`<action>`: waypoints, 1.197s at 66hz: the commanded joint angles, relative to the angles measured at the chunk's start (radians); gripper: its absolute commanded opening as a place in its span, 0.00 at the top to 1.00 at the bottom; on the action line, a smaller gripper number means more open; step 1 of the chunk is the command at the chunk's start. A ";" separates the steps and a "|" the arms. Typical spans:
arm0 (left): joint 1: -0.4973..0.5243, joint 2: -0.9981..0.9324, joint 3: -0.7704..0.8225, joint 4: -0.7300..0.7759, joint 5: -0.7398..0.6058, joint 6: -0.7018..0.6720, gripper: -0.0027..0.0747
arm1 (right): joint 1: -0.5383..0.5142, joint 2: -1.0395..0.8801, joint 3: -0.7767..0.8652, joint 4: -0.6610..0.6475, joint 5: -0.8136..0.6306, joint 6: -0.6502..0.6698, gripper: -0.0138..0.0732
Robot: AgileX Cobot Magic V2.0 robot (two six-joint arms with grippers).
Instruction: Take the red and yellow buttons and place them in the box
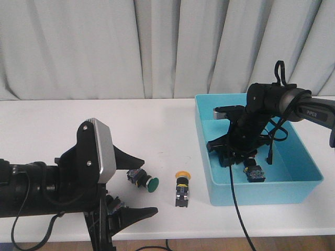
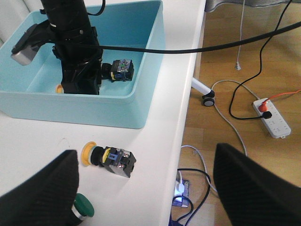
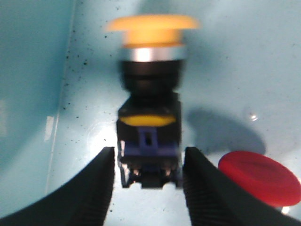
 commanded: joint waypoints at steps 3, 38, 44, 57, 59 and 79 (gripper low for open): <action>-0.006 -0.017 -0.024 -0.044 -0.002 -0.012 0.23 | -0.002 -0.063 -0.029 0.000 0.003 -0.012 0.38; -0.006 -0.017 -0.024 -0.044 -0.002 -0.012 0.23 | -0.002 -0.506 0.225 0.065 -0.005 -0.071 0.38; -0.006 -0.017 -0.024 -0.044 -0.002 -0.012 0.23 | -0.002 -0.658 0.364 0.075 -0.063 -0.100 0.38; -0.006 -0.017 -0.024 -0.044 -0.001 -0.012 0.23 | -0.002 -0.951 0.568 0.075 -0.098 -0.095 0.38; -0.006 -0.017 -0.024 -0.044 -0.001 -0.012 0.23 | -0.002 -0.995 0.596 0.075 -0.098 -0.094 0.38; -0.006 -0.017 -0.024 -0.044 0.013 -0.012 0.23 | -0.002 -1.271 0.798 0.074 -0.074 -0.093 0.38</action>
